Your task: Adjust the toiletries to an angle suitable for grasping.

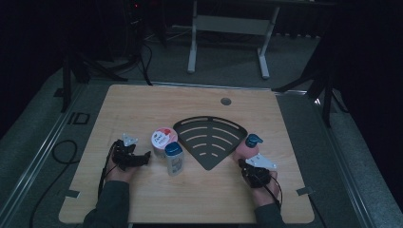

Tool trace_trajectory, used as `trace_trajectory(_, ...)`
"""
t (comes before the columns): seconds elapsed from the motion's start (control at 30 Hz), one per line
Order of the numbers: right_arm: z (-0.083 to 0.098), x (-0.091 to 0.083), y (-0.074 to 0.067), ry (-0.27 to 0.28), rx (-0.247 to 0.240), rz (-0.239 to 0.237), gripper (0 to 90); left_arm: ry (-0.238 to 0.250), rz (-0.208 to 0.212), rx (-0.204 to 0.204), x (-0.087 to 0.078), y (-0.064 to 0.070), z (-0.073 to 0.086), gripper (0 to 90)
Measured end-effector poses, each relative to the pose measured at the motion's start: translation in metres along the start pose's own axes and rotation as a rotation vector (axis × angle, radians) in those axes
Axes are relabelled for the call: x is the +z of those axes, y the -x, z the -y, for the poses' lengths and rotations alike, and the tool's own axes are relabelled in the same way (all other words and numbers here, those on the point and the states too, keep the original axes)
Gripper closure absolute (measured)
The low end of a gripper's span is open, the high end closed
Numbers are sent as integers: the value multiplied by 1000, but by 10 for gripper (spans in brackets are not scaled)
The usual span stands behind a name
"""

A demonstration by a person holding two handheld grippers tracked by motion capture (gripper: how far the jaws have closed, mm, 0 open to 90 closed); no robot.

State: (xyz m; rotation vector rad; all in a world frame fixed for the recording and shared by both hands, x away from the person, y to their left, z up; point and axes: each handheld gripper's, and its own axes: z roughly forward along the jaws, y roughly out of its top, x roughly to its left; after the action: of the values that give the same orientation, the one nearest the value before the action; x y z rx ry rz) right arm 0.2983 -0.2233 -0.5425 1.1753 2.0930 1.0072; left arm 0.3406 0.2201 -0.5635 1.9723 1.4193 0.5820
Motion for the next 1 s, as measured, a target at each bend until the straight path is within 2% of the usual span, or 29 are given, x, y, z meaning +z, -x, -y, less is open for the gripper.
trace_trajectory(0.17, -3, 4, 5, -5, 4, 6, 900, 0, 0, 0, 0, 0, 0, 146)
trace_trajectory(0.3, -6, 11, 9, -16, -14, 4, 900, 0, 0, -1, 0, 0, 0, 147)
trace_trajectory(0.57, -8, 15, 13, -20, -2, 10, 900, 1, 0, 1, 0, 0, 0, 152)
trace_trajectory(0.67, -8, 9, 10, -7, 4, -16, 898, 1, 2, 2, -1, 1, 0, 161)
trace_trajectory(0.7, -6, 4, 6, -4, -13, -32, 877, 1, 7, 9, -2, 1, 0, 234)
trace_trajectory(0.77, -4, -1, 1, -4, -31, -54, 828, 1, -5, 30, -4, 5, -1, 266)
trace_trajectory(0.83, -2, -3, 0, -5, -34, -63, 828, 1, -5, 30, -4, 5, -1, 301)
trace_trajectory(0.87, 0, -7, -2, -10, -41, -88, 640, -12, -70, 78, -10, 11, -1, 371)
trace_trajectory(0.93, 4, -11, -2, -23, -50, -85, 568, -20, -90, 102, -15, 14, 0, 440)
trace_trajectory(1.0, 8, -16, -2, -42, -67, -79, 527, -15, -78, 108, -23, 16, 3, 508)
